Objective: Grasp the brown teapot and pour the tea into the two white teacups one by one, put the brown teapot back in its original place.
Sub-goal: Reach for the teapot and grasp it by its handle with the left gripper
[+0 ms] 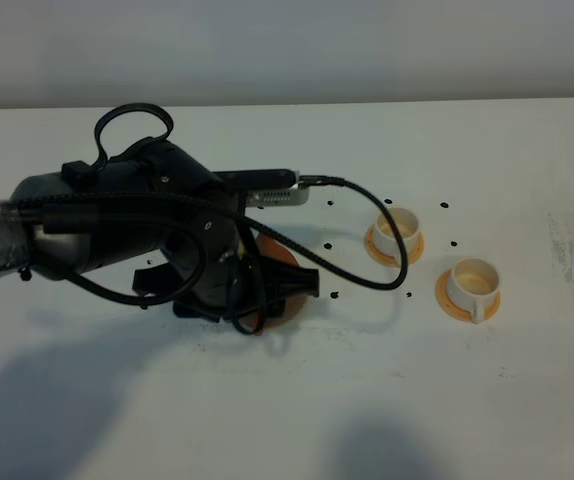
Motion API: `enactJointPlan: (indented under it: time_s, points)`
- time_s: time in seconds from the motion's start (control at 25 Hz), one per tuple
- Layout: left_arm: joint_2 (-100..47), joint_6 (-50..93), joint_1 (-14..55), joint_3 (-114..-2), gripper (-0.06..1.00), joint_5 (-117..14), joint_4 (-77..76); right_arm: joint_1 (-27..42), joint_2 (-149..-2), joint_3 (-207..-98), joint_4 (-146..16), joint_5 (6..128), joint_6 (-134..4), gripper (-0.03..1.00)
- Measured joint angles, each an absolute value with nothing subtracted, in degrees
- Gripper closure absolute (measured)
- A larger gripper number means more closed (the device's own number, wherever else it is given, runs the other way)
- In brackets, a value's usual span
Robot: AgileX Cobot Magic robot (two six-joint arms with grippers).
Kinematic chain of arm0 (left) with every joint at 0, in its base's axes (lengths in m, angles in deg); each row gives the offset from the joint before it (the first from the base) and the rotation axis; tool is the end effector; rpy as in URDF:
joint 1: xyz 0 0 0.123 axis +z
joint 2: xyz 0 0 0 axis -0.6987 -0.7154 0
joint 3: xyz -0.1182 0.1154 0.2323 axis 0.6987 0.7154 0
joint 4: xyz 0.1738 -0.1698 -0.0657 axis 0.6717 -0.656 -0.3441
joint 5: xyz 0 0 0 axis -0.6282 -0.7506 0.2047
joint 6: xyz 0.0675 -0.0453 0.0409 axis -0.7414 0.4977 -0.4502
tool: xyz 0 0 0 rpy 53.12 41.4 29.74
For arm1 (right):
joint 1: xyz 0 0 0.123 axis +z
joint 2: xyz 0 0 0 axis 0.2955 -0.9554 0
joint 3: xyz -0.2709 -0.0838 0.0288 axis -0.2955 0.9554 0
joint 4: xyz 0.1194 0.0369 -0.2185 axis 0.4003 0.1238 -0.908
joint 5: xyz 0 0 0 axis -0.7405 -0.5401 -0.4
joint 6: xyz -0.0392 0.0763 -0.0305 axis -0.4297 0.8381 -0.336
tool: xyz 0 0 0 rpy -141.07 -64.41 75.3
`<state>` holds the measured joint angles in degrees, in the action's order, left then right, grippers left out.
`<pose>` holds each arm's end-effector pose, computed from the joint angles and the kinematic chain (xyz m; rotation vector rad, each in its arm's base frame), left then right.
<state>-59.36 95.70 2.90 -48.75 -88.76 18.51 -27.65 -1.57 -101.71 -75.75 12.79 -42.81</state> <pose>0.2825 -0.2411 0.1881 0.1250 2.8354 -0.2153 -0.0104 -0.0025 0.2775 0.1771 2.0664 -0.1857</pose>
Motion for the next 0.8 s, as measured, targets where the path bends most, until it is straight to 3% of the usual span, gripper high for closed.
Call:
enactJointPlan:
  time_s: [0.8]
  points:
    - [-65.6,95.5,3.6,-52.7,0.41,-88.0,17.2,-27.6,-1.6,-101.7,-75.7,12.8,-42.8,0.45]
